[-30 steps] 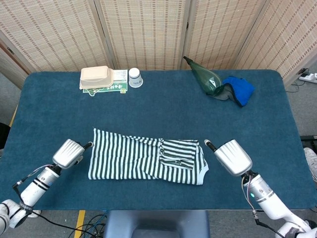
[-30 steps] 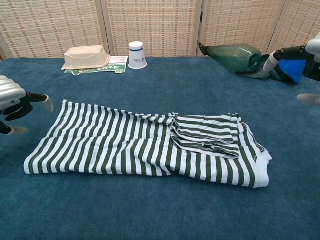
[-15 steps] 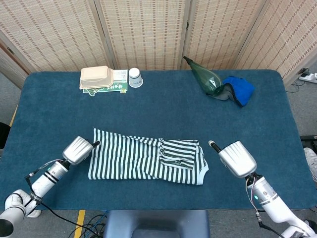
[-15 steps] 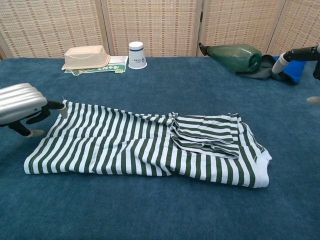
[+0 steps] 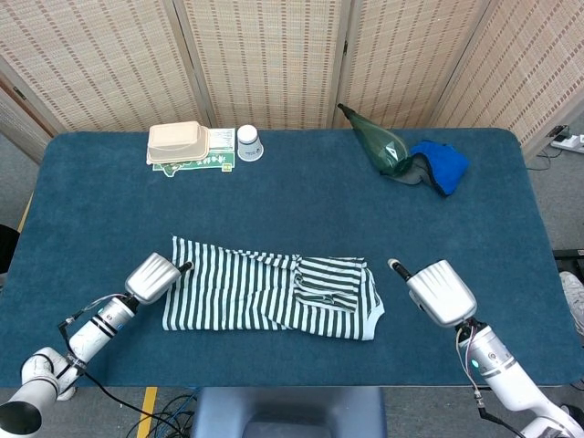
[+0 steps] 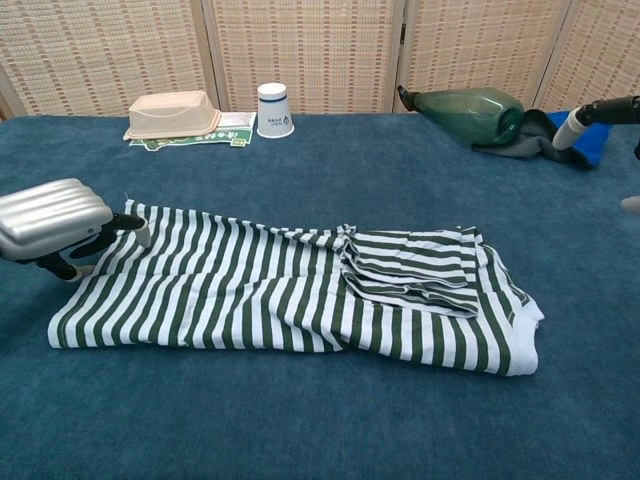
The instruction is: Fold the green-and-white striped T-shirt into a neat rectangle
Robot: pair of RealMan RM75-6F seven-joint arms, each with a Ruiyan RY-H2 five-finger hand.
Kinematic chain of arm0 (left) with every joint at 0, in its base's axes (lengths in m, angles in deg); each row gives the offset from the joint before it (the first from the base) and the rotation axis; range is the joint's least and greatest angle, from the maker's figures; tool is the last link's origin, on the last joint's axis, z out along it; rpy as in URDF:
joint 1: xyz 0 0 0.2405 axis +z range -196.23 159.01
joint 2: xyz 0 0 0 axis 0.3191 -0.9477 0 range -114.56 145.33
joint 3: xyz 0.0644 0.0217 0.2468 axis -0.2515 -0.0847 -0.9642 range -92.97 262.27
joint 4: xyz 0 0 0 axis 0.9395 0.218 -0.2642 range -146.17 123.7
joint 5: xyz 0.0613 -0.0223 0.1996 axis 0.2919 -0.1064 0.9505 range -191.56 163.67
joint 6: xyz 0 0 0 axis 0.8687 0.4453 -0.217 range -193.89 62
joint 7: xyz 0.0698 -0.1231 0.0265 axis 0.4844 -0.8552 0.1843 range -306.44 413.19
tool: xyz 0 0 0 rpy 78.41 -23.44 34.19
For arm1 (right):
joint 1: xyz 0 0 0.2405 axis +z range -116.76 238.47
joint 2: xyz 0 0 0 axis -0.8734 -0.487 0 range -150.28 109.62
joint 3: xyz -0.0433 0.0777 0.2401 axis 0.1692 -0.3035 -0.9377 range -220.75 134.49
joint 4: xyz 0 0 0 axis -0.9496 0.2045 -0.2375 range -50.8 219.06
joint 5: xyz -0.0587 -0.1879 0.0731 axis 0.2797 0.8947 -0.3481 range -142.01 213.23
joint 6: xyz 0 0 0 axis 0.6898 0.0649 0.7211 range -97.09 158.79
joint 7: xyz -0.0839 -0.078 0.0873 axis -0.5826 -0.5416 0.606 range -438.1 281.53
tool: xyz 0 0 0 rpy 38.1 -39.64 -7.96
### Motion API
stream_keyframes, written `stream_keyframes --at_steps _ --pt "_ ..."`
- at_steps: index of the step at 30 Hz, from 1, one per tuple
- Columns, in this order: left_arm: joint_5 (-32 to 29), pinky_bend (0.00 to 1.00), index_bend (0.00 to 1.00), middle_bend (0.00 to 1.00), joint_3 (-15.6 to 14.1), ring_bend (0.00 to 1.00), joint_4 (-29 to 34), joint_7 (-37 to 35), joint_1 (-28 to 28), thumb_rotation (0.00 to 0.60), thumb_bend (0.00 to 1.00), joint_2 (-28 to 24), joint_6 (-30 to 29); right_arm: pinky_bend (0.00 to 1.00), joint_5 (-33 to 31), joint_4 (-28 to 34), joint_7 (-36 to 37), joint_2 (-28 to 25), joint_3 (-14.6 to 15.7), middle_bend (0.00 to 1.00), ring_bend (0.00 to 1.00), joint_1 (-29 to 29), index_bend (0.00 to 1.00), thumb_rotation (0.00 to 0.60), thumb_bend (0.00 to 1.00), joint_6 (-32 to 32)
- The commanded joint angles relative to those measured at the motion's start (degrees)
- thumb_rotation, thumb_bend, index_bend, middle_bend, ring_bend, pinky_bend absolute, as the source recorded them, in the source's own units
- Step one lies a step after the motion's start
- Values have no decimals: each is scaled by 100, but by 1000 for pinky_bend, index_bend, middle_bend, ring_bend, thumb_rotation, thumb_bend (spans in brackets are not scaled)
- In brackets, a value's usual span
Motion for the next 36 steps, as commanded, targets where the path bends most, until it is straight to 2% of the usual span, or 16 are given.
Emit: stream_keyframes --at_steps 1,15,22,36 --pt "-39 942 357 847 3 767 29 -71 -9 600 258 35 -25 1000 9 -13 20 3 -8 953 973 -18 261 600 278 -5" --pt "-234 942 365 847 87 767 270 -425 -54 600 257 36 -163 1000 8 -62 150 6 -76 953 973 -121 261 600 278 -11" --pt "-388 942 426 847 164 767 424 -683 -14 600 259 -28 -149 1000 30 -92 190 30 -96 954 973 -138 261 600 277 -45" --pt "-522 942 565 849 227 767 504 -844 25 600 420 -3 -164 1000 56 -98 211 33 -124 954 973 -175 261 600 275 -96"
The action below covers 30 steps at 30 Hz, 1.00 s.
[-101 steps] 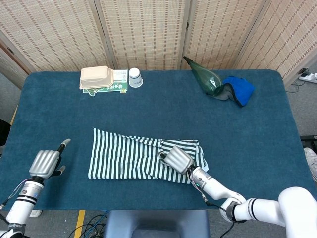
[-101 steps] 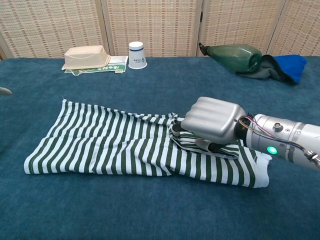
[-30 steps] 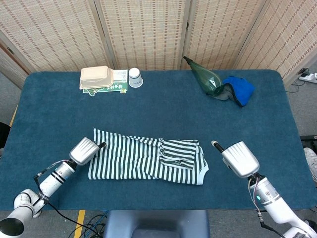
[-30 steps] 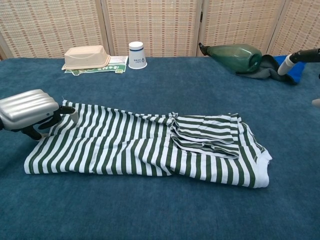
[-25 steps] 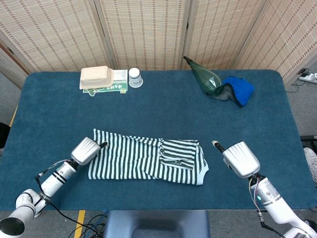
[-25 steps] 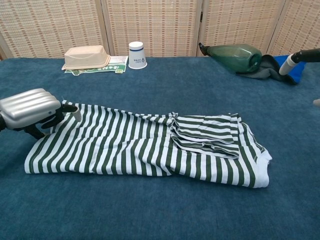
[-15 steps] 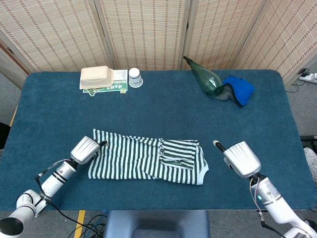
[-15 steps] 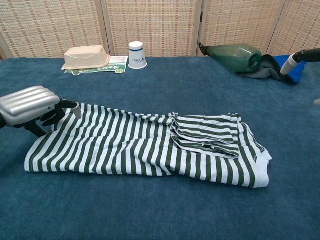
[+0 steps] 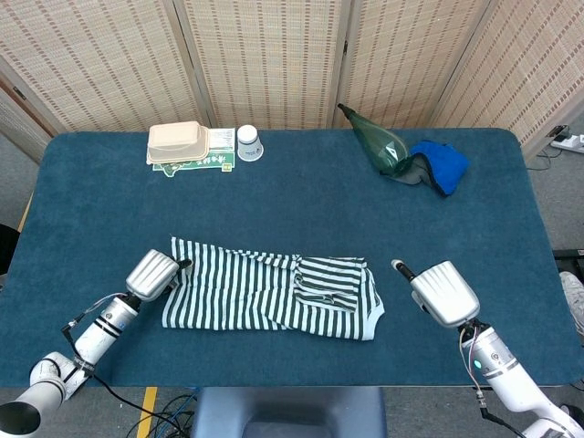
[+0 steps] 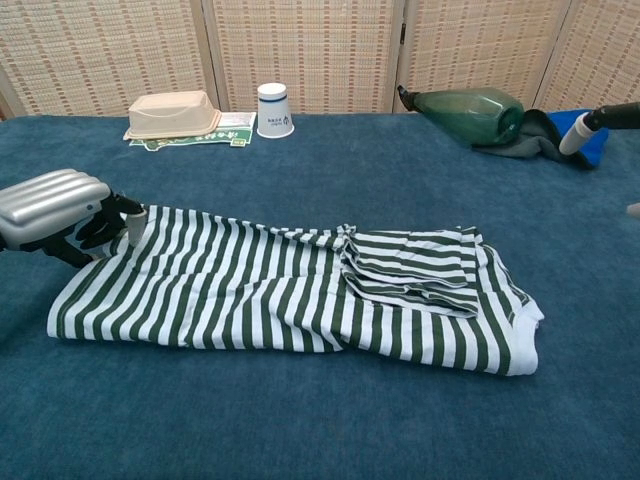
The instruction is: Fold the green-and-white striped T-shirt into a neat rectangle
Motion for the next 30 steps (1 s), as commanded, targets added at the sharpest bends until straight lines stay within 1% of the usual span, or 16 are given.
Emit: stream_keyframes --at_steps 1,8,17,21,23,27,30 --pt "-24 942 576 850 20 768 22 -35 4 600 437 7 -11 1000 2 5 3 -3 -1 954 973 -5 261 600 275 -7" --pt "-50 942 648 858 16 776 80 -9 18 600 497 22 19 1000 19 6 46 -12 -18 954 973 -29 261 600 274 1" --pt "-51 943 694 883 22 796 240 33 70 600 665 -26 -130 1000 63 -26 169 -1 -43 956 973 -22 262 600 273 -12" --pt "-88 945 708 885 55 799 380 33 120 600 683 -122 -214 1000 105 -54 224 18 -47 956 973 -26 264 600 273 8" --pt "-152 945 713 885 90 800 511 31 147 600 683 -208 -171 1000 120 -61 242 20 -51 956 973 -30 264 600 273 20" --pt "-332 945 714 885 147 800 1087 161 200 600 683 -602 100 1000 172 -60 266 18 -43 956 973 -46 264 600 272 51" --pt "-474 945 717 885 211 800 1465 310 268 600 683 -879 195 1000 210 -52 283 17 -36 956 973 -64 263 600 273 82"
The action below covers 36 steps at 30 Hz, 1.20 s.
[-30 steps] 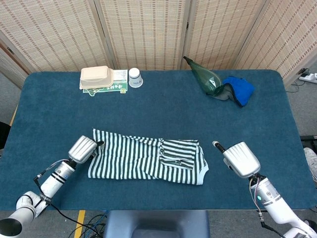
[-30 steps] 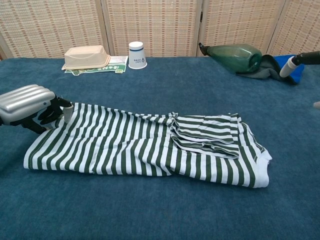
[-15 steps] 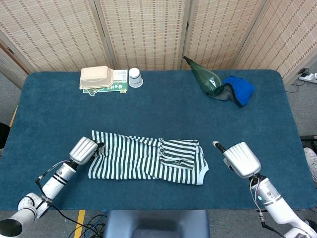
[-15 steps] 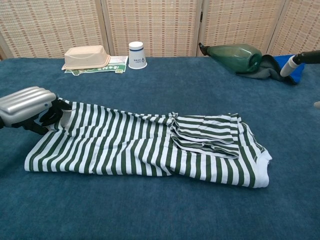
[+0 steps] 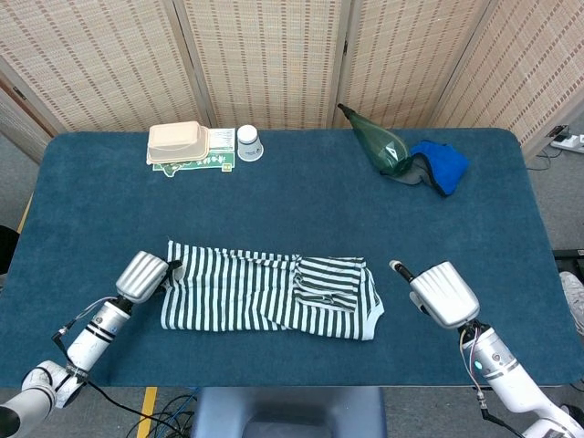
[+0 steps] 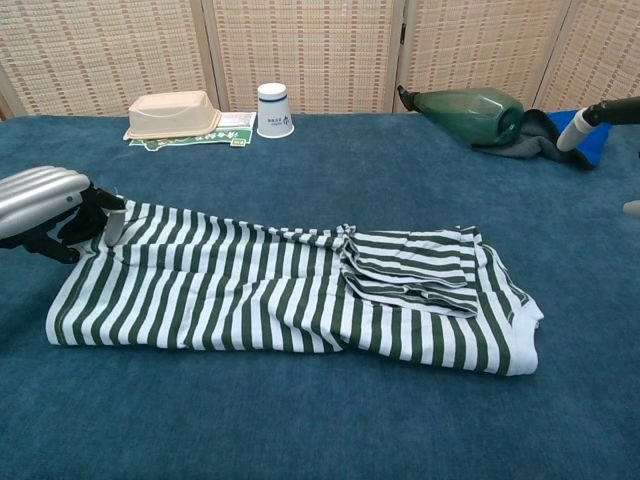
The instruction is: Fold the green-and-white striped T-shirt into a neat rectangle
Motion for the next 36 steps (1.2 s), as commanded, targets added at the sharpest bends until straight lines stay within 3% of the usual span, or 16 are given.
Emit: stream_keyframes --at_steps 1,8,16,20,26,29,36 --pt "-229 945 717 885 104 800 508 194 104 600 683 -402 191 1000 24 4 10 0 4 956 973 -13 263 600 273 22" --pt "-535 945 718 885 194 800 908 325 247 600 683 -865 517 1000 81 30 20 -13 -5 956 973 -39 264 600 273 72" --pt "-833 944 717 885 247 790 951 713 365 600 684 -1213 950 1000 136 24 79 -5 -7 956 973 -64 264 600 273 116" --pt "-951 942 713 885 341 788 1531 802 367 600 683 -1522 1050 1000 171 17 121 -31 -14 956 973 -98 264 600 273 188" --pt "-997 940 711 885 510 788 2983 1545 206 600 683 -2036 1114 1000 214 8 223 -96 -26 956 973 -153 264 600 273 299" --pt "-1135 940 711 885 672 788 3830 1999 50 600 683 -2261 1273 1000 228 -18 294 -119 -23 956 973 -192 264 600 273 354" --pt "-1792 940 708 884 1127 788 5157 3139 -390 600 683 -2493 1740 1000 253 -88 447 -168 -21 956 973 -276 264 600 272 478"
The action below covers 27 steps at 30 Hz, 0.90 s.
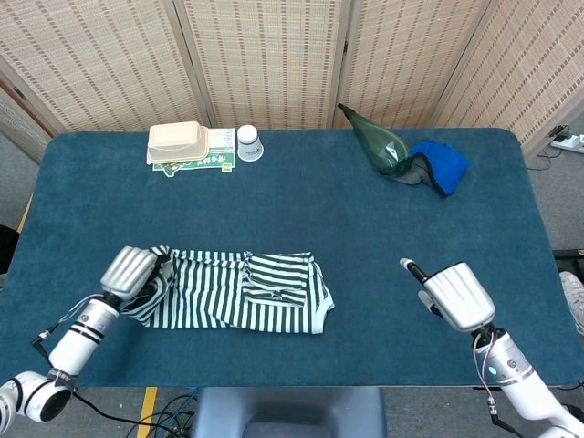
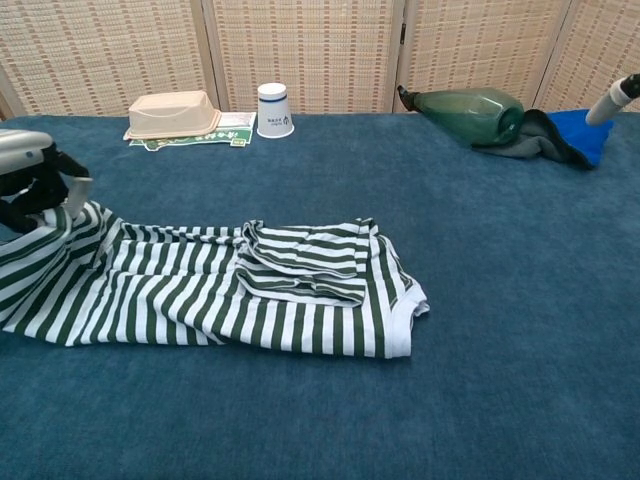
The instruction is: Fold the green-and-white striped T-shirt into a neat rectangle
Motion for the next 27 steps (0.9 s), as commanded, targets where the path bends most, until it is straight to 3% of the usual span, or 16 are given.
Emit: stream_keyframes --at_steps 1,11,27 --pt "-602 940 706 884 396 788 836 798 -380 600 683 -223 396 1000 2 -33 57 -15 2 956 973 -34 264 600 272 40" --pt "-2013 939 697 884 876 788 1609 2338 -1121 600 684 229 570 1000 -14 -118 235 -93 -17 956 973 -118 264 600 271 134" --pt "-3865 940 687 883 1251 788 1890 3972 -2474 600 683 1350 112 1000 -71 -16 276 -297 -46 956 973 -238 264 600 271 208"
